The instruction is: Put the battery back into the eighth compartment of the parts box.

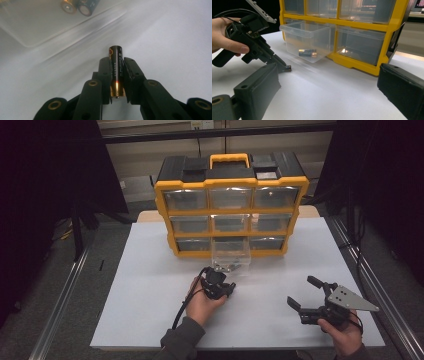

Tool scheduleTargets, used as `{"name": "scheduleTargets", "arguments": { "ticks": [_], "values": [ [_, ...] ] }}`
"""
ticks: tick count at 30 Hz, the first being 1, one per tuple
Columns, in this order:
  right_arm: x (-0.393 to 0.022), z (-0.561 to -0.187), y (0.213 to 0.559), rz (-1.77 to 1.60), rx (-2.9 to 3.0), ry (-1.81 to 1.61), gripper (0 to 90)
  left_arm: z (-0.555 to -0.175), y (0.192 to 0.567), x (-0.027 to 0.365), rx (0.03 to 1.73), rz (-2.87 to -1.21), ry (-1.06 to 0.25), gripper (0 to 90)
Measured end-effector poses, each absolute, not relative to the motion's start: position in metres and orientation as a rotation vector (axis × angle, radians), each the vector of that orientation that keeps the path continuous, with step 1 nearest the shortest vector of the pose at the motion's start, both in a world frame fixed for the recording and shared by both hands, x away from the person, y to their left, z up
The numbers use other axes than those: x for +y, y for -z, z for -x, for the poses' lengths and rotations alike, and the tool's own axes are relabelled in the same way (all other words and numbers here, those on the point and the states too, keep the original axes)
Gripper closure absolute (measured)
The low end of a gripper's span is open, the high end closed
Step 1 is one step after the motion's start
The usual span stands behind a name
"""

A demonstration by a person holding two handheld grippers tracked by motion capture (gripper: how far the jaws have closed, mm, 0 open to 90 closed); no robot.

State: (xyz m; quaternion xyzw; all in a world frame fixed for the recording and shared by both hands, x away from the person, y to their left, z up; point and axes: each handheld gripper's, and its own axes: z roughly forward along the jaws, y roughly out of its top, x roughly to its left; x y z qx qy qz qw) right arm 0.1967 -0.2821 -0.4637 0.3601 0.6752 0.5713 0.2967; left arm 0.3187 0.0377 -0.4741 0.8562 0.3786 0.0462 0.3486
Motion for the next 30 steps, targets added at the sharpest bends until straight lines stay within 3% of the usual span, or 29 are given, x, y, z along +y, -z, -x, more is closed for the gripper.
{"name": "scheduleTargets", "arguments": {
  "ticks": [16, 30],
  "values": [
    [-0.283, -0.196, 0.463, -0.956, 1.791, -1.522, 3.5, -0.324, 0.451, 0.050, 0.958, -2.178, 0.007, 77.7],
    [-0.283, -0.196, 0.464, -0.953, 1.792, -1.523, 3.5, -0.331, 0.424, 0.057, 0.939, -2.142, 0.018, 77.7]
  ]
}}
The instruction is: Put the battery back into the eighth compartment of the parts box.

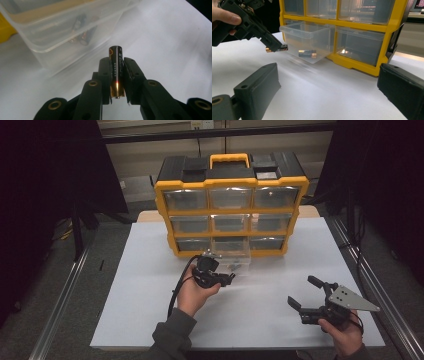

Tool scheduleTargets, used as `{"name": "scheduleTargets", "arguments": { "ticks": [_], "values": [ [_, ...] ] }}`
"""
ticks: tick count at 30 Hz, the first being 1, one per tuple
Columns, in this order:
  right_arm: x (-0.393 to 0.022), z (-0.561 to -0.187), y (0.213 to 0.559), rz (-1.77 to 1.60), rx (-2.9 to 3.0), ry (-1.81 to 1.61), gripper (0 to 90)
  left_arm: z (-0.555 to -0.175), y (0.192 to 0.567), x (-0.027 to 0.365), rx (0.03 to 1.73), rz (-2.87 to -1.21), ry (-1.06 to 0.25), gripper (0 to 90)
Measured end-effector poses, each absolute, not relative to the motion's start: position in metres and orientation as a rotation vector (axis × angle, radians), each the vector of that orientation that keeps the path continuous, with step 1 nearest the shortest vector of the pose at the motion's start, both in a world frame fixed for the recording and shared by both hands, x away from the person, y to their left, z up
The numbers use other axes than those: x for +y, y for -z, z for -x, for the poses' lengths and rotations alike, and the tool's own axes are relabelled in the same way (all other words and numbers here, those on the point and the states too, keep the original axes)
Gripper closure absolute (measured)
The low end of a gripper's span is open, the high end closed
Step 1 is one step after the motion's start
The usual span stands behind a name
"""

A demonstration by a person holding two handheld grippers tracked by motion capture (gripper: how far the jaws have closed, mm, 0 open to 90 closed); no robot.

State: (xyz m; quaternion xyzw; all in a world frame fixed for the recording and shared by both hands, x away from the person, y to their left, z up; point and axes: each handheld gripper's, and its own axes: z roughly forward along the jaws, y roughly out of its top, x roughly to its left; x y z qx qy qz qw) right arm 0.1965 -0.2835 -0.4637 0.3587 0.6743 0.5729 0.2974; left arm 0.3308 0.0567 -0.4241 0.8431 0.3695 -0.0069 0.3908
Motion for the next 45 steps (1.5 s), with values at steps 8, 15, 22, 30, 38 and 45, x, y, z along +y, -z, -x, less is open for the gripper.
{"name": "scheduleTargets", "arguments": {
  "ticks": [8, 15, 22, 30, 38, 45],
  "values": [
    [-0.284, -0.197, 0.464, -0.955, 1.788, -1.519, 3.4, -0.336, 0.405, 0.058, 0.910, -2.154, 0.018, 77.6],
    [-0.284, -0.196, 0.463, -0.952, 1.783, -1.523, 3.4, -0.343, 0.392, 0.061, 0.913, -2.149, 0.014, 77.7],
    [-0.284, -0.197, 0.463, -0.962, 1.780, -1.526, 3.4, -0.348, 0.386, 0.063, 0.920, -2.144, 0.004, 77.6],
    [-0.284, -0.197, 0.464, -0.965, 1.779, -1.532, 3.4, -0.357, 0.371, 0.064, 0.904, -2.166, -0.014, 77.6],
    [-0.284, -0.197, 0.464, -0.963, 1.780, -1.534, 3.4, -0.367, 0.363, 0.064, 0.929, -2.147, -0.034, 77.6],
    [-0.284, -0.197, 0.464, -0.963, 1.780, -1.535, 3.4, -0.379, 0.358, 0.059, 0.927, -2.144, -0.062, 77.6]
  ]
}}
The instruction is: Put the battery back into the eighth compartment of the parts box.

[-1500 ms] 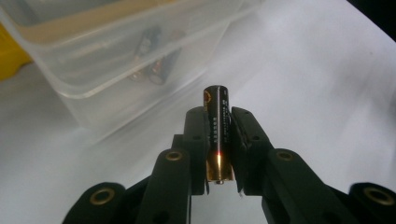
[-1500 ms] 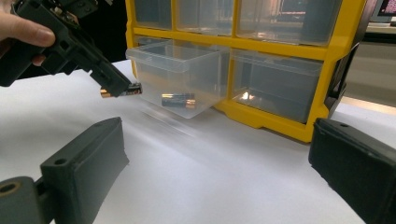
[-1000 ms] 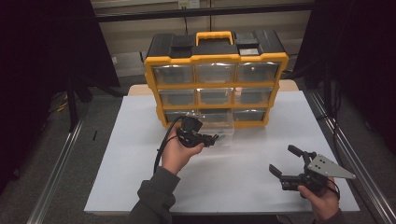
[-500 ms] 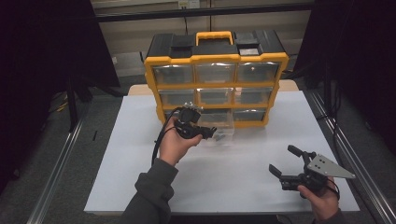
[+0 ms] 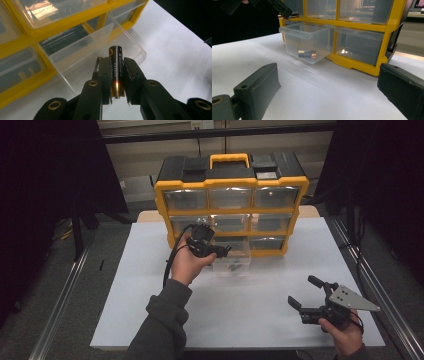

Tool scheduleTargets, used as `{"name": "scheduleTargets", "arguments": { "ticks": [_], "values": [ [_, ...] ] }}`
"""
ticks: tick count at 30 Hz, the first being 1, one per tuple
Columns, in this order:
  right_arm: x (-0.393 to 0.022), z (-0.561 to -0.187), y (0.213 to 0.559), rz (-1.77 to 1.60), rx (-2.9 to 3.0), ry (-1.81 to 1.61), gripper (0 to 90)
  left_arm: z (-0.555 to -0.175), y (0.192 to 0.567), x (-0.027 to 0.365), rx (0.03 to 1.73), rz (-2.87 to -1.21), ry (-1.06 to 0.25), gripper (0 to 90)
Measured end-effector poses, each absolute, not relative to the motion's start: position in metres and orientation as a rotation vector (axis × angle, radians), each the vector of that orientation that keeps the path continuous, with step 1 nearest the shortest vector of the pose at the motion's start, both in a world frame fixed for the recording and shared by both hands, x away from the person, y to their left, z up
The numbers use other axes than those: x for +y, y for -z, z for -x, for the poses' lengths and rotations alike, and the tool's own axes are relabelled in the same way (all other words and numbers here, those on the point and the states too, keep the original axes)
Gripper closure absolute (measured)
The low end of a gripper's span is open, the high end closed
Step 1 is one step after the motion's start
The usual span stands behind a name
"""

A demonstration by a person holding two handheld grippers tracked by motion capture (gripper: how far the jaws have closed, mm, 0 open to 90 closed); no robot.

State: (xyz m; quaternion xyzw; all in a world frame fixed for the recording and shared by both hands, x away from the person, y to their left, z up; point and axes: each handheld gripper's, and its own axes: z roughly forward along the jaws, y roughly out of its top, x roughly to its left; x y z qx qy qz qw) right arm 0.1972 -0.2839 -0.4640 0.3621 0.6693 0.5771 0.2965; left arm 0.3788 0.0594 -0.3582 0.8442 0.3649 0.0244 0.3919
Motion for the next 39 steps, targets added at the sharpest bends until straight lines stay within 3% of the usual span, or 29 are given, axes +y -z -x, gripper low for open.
{"name": "scheduleTargets", "arguments": {
  "ticks": [29, 34, 39],
  "values": [
    [-0.288, -0.195, 0.464, -0.973, 1.776, -1.535, 3.4, -0.408, 0.387, 0.048, 0.963, -2.163, -0.164, 77.1],
    [-0.288, -0.195, 0.464, -0.978, 1.771, -1.534, 3.4, -0.405, 0.388, 0.051, 0.960, -2.135, -0.158, 59.8],
    [-0.289, -0.194, 0.464, -0.981, 1.769, -1.533, 3.4, -0.400, 0.383, 0.056, 0.944, -2.117, -0.155, 50.0]
  ]
}}
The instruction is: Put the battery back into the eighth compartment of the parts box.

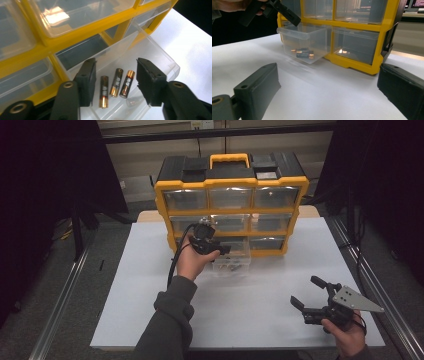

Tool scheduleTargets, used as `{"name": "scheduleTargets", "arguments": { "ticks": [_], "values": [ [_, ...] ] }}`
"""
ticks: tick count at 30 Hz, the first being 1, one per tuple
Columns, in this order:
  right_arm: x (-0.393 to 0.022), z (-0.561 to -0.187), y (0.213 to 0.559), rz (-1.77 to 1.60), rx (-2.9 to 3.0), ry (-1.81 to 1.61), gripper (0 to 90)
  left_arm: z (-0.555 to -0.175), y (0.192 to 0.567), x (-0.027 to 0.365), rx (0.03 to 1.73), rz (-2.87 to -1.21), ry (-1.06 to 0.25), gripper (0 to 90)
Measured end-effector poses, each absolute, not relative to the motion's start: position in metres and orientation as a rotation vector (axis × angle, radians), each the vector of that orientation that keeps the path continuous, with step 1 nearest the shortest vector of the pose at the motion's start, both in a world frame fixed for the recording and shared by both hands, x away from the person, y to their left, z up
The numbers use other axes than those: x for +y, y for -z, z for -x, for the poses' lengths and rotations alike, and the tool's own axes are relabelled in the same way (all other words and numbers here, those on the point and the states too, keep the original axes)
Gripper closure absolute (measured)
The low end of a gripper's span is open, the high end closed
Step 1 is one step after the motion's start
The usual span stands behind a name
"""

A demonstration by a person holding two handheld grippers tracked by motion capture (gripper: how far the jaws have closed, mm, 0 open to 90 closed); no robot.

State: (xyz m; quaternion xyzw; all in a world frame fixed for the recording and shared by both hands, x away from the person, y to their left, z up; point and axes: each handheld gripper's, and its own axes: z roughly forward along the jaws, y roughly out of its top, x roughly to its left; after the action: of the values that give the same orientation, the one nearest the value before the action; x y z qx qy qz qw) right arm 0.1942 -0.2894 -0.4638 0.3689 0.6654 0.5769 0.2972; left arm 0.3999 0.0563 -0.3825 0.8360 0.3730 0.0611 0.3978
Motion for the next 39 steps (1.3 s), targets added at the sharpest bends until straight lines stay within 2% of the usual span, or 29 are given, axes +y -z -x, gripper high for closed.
{"name": "scheduleTargets", "arguments": {
  "ticks": [9, 16, 39],
  "values": [
    [-0.288, -0.194, 0.464, -0.979, 1.771, -1.532, 3.4, -0.383, 0.376, 0.066, 0.890, -2.063, -0.167, 31.0],
    [-0.287, -0.194, 0.464, -0.978, 1.774, -1.529, 3.4, -0.367, 0.377, 0.084, 0.880, -1.973, -0.179, 24.1],
    [-0.285, -0.195, 0.465, -0.973, 1.781, -1.520, 3.4, -0.337, 0.409, 0.146, 0.884, -1.854, -0.202, 18.4]
  ]
}}
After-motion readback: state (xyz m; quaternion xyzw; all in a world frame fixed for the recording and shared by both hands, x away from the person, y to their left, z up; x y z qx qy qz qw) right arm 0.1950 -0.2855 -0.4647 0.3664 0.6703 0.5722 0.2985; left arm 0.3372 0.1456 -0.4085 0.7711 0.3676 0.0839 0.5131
